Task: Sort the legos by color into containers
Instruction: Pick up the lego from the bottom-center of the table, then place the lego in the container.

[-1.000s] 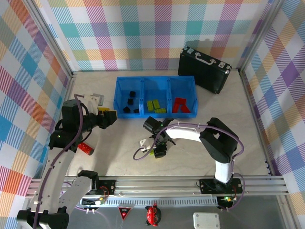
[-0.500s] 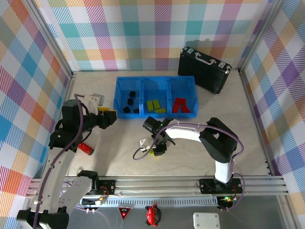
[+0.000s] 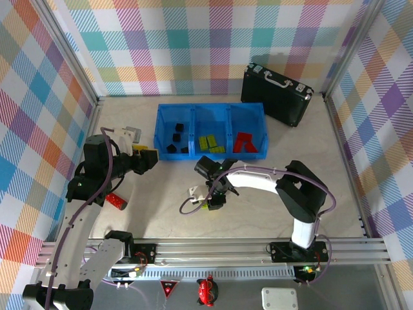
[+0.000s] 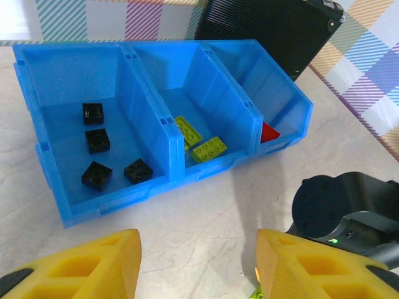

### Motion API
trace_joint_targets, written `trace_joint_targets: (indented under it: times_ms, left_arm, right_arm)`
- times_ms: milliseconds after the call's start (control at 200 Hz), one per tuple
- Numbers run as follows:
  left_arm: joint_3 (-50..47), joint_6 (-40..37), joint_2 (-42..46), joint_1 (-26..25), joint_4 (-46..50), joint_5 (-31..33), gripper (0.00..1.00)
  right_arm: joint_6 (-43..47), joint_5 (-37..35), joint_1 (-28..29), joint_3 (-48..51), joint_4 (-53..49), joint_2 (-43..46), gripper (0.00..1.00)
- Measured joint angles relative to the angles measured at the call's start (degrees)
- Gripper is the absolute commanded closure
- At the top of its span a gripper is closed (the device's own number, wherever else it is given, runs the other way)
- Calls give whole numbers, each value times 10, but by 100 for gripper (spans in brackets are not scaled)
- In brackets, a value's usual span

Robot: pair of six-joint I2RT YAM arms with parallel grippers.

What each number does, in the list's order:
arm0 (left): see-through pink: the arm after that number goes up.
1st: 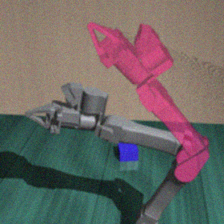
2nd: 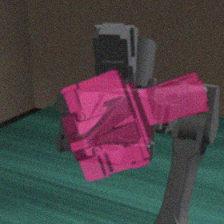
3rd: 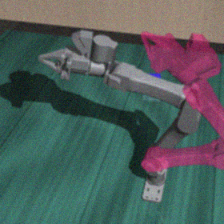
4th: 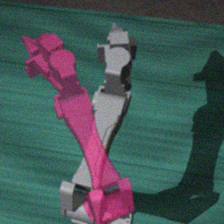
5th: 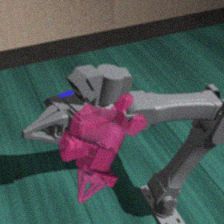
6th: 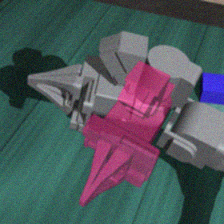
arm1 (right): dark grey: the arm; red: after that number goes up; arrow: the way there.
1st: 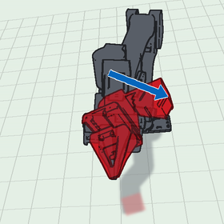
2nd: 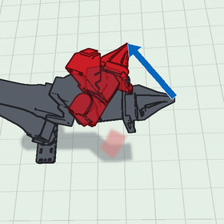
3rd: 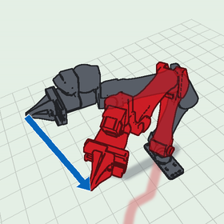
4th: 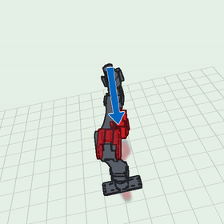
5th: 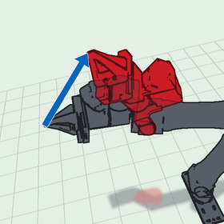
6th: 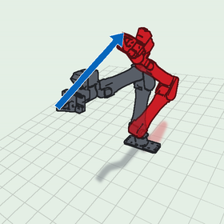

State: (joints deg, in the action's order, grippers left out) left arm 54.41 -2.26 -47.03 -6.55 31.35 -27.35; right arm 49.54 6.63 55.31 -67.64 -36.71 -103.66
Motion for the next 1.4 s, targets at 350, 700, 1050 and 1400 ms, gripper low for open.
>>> trace_joint_targets:
  times_ms: [350, 700, 1050, 1400]
  left_arm:
    - [0, 0, 4, 0, 0, 5, 48]
    - [0, 0, 4, 0, 0, 11, 48]
    - [0, 0, 4, 0, 0, 15, 48]
    - [0, 0, 4, 0, 0, 16, 49]
  right_arm:
    - [-190, 20, -37, -32, 25, 23, 66]
    - [-454, -30, -75, -81, 60, 21, 68]
    - [-602, -117, -125, -273, -16, -63, 71]
    - [-643, -196, -153, -520, -137, -209, 68]
